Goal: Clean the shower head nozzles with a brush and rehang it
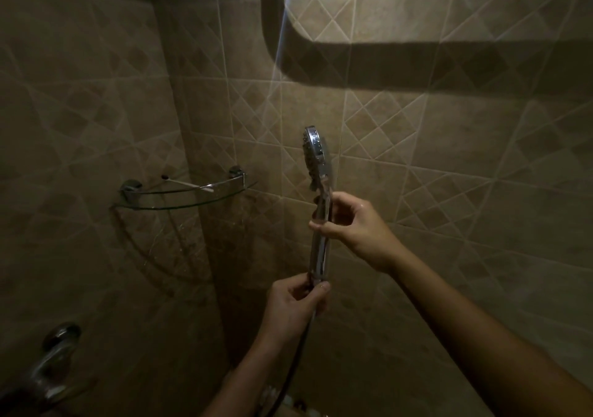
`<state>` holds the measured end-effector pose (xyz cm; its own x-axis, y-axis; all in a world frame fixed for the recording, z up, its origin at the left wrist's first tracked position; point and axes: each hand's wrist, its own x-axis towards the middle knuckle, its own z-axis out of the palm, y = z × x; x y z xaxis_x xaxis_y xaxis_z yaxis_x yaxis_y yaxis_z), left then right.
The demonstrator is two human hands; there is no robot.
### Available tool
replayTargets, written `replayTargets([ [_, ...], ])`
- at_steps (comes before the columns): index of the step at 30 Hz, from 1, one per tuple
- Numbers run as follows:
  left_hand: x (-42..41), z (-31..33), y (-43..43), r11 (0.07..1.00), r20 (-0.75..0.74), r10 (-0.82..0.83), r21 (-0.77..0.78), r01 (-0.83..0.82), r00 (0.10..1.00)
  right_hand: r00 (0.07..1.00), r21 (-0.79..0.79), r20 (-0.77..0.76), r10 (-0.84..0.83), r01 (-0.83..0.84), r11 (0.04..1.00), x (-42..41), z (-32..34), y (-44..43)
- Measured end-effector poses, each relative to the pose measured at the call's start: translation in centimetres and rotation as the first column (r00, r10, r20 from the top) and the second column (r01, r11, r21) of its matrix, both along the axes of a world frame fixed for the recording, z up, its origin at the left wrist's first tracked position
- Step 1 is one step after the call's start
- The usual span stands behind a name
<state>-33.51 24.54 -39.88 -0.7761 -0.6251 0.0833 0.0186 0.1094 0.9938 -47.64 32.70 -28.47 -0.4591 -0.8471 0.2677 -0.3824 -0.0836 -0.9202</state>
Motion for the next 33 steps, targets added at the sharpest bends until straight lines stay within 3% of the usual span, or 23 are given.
replayTargets([
  [4, 0.1, 0.3, 0.1, 1.000, -0.010, 0.010, 0.002, -0.010, 1.000, 0.988, 0.028, 0.128, 0.081, -0.085, 0.996, -0.4, -0.2, 0.4],
  [10, 0.5, -0.1, 0.4, 1.000, -0.007, -0.001, -0.013, 0.001, 1.000, 1.000, 0.032, -0.028, -0.009, 0.010, 0.999, 0.1, -0.5, 0.4],
  [18, 0.6, -0.6, 0.7, 1.000, -0.025, -0.006, 0.023, 0.006, 1.000, 0.993, 0.076, 0.071, 0.096, -0.101, 0.992, 0.1, -1.0, 1.0],
  [23, 0.5, -0.8, 0.7, 1.000, -0.018, 0.006, 0.027, -0.006, 1.000, 0.991, 0.112, -0.124, -0.051, 0.065, 0.992, 0.7, -0.8, 0.5],
  [26, 0.8, -0.9, 0.6, 1.000, -0.030, 0.012, 0.018, -0.011, 0.999, 0.988, 0.107, -0.149, -0.032, 0.049, 0.993, 1.0, -0.8, 0.5],
  [33, 1.1, -0.6, 0.6, 0.999, -0.019, 0.000, 0.053, 0.001, 1.000, 0.989, 0.143, 0.093, 0.117, -0.129, 0.981, 0.8, -1.2, 1.1],
])
